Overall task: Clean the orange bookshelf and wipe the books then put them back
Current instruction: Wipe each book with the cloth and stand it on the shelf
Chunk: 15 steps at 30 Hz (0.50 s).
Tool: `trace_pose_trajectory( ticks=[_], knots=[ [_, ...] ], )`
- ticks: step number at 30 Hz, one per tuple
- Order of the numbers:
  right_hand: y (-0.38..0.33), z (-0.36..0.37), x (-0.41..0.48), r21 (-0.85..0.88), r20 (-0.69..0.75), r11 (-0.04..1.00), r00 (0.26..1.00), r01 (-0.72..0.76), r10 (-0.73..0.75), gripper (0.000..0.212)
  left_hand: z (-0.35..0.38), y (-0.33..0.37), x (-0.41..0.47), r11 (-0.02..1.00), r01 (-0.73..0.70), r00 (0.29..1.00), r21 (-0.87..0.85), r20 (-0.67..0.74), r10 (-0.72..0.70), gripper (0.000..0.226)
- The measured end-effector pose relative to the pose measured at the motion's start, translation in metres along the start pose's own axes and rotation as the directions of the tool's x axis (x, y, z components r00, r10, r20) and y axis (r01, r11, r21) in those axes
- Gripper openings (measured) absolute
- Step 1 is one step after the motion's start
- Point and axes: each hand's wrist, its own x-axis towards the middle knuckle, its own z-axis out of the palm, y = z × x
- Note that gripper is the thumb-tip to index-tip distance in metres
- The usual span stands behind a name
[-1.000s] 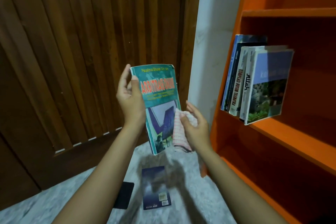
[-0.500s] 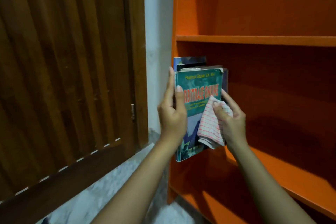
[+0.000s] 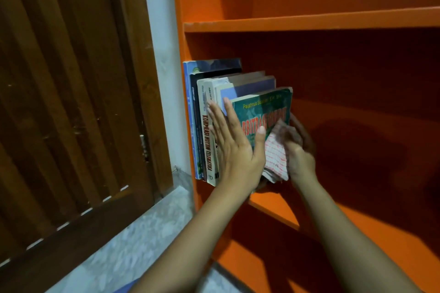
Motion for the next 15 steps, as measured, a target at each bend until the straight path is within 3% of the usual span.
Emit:
trace_pose_trajectory(
  ticks=[6,15],
  knots=[
    [0.015,0.005,0.004,-0.056,-0.034,0.998,0.999,-0.003,0.001,0.031,0.003,-0.022,0.006,0.989,-0.02,0.998,0.145,-0.048,0.027,0.083],
    [0.018,0.005,-0.006,-0.159,0.022,0.984,0.996,-0.084,0.088,0.038,-0.001,-0.033,0.008,0.995,-0.002,0.999,0.097,-0.039,0.006,0.079]
  ],
)
